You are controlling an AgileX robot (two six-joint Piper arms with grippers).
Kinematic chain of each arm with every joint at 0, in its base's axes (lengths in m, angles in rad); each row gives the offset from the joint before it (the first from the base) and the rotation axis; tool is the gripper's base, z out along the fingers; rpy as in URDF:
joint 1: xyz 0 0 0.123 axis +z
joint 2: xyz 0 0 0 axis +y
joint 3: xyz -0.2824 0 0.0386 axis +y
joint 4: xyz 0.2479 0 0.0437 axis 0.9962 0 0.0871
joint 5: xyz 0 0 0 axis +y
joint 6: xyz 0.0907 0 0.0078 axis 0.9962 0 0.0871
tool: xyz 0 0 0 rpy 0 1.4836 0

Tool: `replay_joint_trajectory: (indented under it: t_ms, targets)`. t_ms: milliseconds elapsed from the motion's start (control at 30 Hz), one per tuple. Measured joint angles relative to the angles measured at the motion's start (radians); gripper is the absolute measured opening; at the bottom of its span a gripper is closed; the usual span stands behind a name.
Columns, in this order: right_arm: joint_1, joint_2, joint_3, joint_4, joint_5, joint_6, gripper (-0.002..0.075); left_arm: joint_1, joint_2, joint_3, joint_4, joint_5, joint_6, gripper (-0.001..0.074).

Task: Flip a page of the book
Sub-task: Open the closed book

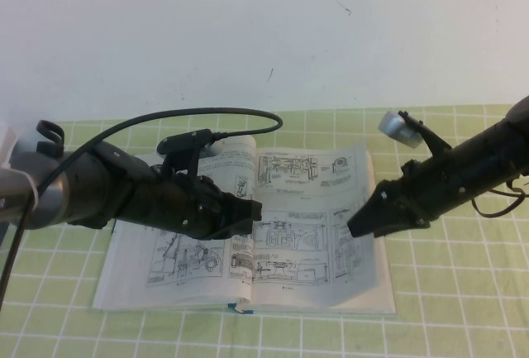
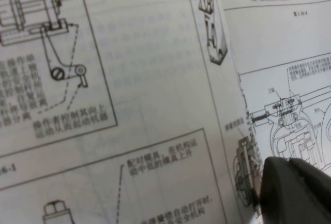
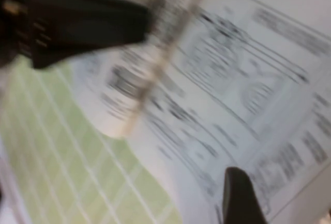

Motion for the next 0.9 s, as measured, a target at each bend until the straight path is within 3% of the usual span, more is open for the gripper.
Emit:
replay_joint_trajectory:
  t_ms: [167, 900]
  targets:
    - [0.000, 0.000, 0.000, -0.093, -0.028, 0.043, 0.0353, 0.000, 0.000, 0.000, 0.003, 0.000, 0.010, -0.0004]
    - [0.000, 0.000, 0.000, -0.116, -0.126, 0.121, 0.0352, 0.000, 0.000, 0.000, 0.008, 0.008, 0.021, -0.0004]
